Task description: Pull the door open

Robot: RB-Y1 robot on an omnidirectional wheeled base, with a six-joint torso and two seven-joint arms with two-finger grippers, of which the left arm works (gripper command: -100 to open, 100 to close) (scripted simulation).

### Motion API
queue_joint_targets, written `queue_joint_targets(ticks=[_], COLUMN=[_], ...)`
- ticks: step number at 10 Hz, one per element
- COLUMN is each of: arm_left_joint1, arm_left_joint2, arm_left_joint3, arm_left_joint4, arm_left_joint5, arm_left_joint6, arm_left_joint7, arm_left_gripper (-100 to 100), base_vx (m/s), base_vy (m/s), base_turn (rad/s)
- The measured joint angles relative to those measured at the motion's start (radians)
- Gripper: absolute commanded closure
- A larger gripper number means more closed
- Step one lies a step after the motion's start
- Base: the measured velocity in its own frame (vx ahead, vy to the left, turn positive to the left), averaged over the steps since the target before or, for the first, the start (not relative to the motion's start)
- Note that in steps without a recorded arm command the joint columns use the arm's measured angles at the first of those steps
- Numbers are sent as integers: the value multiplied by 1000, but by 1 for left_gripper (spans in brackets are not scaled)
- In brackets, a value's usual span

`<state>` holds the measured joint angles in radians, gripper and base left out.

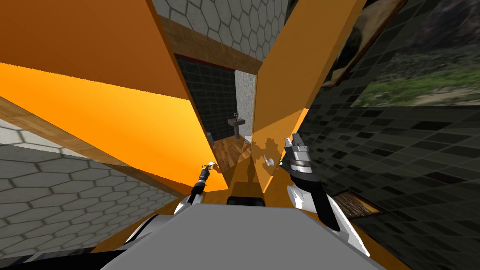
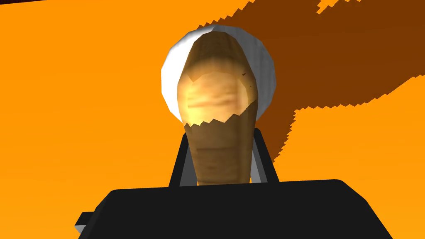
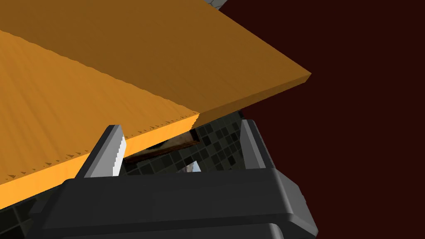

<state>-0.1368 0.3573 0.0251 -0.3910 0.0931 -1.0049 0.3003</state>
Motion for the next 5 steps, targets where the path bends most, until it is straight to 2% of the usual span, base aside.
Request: queue_joint_targets(ticks=[1, 2, 4, 5], arm_left_joint1=[15, 18, 6, -11], arm_left_joint2=[6, 6, 15, 15], arm_left_joint3=[-2, -2, 2, 0], arm_left_joint4=[-20, -23, -11, 20], arm_left_joint5=[-1, -2, -1, -3], arm_left_joint6=[2, 6, -1, -14], arm_left_joint7=[9, 10, 14, 16], arm_left_gripper=[100, 100, 100, 100], base_vx=[-32, -172, -275, -269], base_vy=[4, 19, 84, 68], base_turn=[2, -148, -194, -222])
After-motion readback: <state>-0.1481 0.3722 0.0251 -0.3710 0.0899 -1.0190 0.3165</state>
